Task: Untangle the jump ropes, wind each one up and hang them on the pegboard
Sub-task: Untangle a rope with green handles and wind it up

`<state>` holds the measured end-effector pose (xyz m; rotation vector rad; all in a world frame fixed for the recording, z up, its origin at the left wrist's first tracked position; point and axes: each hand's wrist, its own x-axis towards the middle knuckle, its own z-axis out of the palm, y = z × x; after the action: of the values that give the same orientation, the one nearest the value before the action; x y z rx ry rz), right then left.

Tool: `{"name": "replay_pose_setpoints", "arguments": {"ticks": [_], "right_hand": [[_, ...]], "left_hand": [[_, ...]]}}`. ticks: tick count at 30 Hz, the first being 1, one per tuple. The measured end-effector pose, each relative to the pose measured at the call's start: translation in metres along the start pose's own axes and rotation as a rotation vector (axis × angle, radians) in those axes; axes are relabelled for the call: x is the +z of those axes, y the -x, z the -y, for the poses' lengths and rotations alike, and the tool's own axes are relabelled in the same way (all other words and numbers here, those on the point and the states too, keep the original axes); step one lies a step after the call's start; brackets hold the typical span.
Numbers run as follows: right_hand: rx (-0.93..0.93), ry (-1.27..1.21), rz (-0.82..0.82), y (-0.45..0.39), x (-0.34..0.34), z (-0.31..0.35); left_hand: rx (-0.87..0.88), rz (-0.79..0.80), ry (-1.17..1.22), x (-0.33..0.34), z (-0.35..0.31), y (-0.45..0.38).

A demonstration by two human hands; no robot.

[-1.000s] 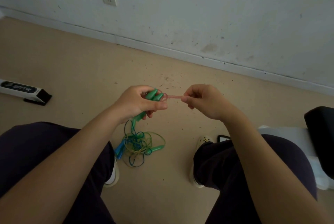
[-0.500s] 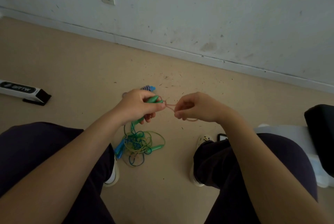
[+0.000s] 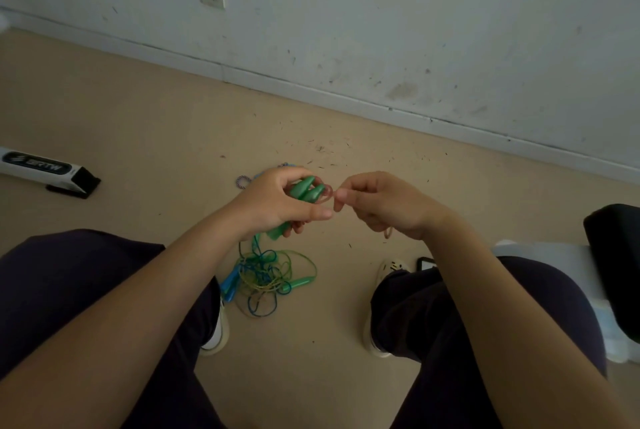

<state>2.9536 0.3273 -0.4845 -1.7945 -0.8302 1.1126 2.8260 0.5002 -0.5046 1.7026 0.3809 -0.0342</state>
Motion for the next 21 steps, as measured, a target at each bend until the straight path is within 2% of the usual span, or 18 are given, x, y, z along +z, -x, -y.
{"name": "replay_pose_setpoints", "arguments": {"ticks": [5,8,11,16,18,21], "right_hand": [[-0.043,0.097,-0.154,-0.001,0.004,0.004],[-0.061,0.244,-0.256,-0.004,0.001,0.003],[-0.126,0.273,-0.400,-0.011,0.000,-0.002],[-0.132,0.195,-0.383,-0.035,0.000,0.002],[-0.140,0.189,-0.385,-0.056,-0.006,0.007],[-0.145,0.231,-0.403,-0.090,-0.009,0.006]], "left_hand": [[0.020,-0.090,0.058,-0.009,0.004,-0.004],[0.001,-0.061,0.070,-0.007,0.004,-0.004],[0.019,-0.009,0.044,-0.002,0.002,-0.001],[-0.002,-0.019,0.024,-0.020,-0.003,0.001],[-0.029,-0.074,0.119,-0.034,0.001,-0.011],[-0.078,-0.307,0.250,-0.050,0.018,-0.036]]}}
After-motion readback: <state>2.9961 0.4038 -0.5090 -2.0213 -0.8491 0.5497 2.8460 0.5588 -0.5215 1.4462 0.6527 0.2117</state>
